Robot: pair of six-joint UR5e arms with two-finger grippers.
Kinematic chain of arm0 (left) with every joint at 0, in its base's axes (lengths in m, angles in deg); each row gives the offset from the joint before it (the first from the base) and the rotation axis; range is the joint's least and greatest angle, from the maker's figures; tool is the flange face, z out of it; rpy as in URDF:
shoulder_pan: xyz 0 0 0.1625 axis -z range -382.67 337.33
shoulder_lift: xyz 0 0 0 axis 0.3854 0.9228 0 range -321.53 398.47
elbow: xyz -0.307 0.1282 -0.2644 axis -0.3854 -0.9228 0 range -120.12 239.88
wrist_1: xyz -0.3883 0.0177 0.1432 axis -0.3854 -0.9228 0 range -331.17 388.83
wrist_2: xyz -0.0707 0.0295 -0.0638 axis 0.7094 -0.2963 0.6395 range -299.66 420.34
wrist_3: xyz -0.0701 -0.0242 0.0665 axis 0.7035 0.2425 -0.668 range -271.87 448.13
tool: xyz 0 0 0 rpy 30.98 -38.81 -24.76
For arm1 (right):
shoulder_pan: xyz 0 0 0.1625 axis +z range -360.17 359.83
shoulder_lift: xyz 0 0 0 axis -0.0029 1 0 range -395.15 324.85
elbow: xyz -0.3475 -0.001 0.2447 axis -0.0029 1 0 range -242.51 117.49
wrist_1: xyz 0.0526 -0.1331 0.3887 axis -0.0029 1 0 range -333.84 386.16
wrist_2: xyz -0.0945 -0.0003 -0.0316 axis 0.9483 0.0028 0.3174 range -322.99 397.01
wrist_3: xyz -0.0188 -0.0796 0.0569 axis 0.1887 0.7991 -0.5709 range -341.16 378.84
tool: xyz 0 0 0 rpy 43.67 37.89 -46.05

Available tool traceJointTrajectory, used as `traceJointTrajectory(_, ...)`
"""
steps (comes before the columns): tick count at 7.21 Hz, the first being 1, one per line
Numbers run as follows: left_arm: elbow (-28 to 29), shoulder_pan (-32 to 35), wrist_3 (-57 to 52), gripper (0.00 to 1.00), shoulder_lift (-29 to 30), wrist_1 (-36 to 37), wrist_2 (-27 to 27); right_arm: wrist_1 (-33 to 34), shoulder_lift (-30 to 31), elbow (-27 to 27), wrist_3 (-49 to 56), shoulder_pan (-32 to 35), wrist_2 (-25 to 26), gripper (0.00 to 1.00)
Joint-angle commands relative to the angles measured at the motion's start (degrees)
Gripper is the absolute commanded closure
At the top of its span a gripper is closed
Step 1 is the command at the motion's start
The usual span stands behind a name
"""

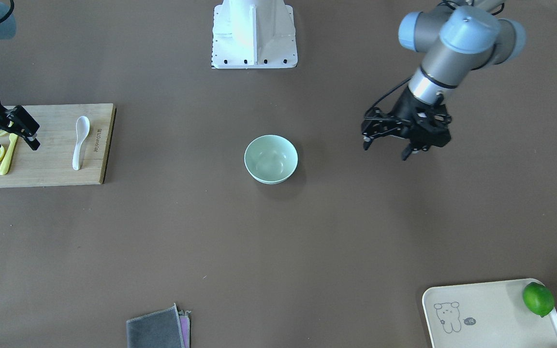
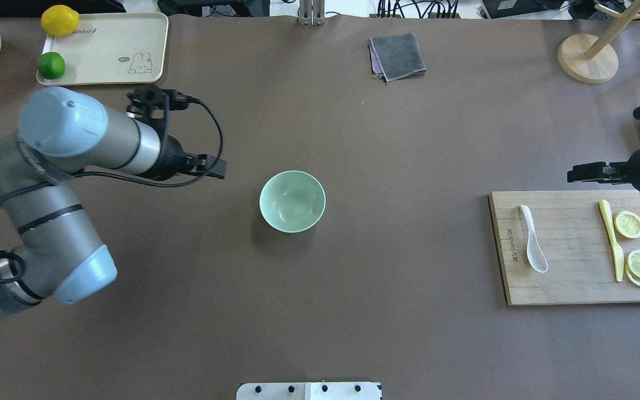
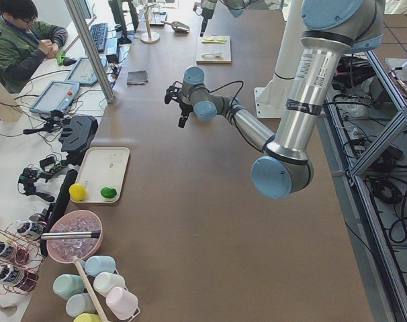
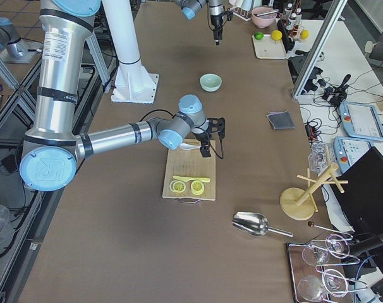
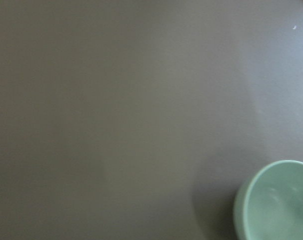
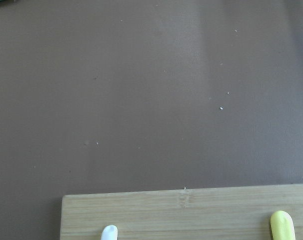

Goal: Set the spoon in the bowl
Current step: 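Withdraw the left gripper while lowering the right gripper onto the white spoon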

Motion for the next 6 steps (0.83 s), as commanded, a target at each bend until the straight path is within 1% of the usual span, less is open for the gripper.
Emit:
traceJointTrajectory(1,0.26,13.36,-18.82,0.01,-9.03,-0.08,9.5,-0.52,1.65,-0.79,-3.94,-5.57,3.21,0.02)
traceJointTrajectory(2,0.17,13.84,-19.83,0.01,-10.01,-0.25,9.7,-0.87,1.73,-0.8,-4.66,-10.12,8.1,0.02)
traceJointTrajectory(3,0.26,13.85,-19.84,0.01,-10.02,-0.34,9.7,-0.88,1.74,-0.71,-8.06,-13.82,11.19,0.02)
traceJointTrajectory(4,0.35,13.85,-19.84,0.01,-10.02,-0.34,9.7,-0.88,1.56,-0.45,-8.27,-16.12,13.58,0.06)
traceJointTrajectory(5,0.35,13.76,-19.76,0.01,-10.02,-0.34,9.27,-0.88,1.39,0.25,-8.27,-17.8,15.6,0.15)
traceJointTrajectory(6,0.44,13.58,-19.41,0.01,-9.93,-0.43,9.26,-0.88,1.3,0.26,-8.36,-18.42,16.06,0.17)
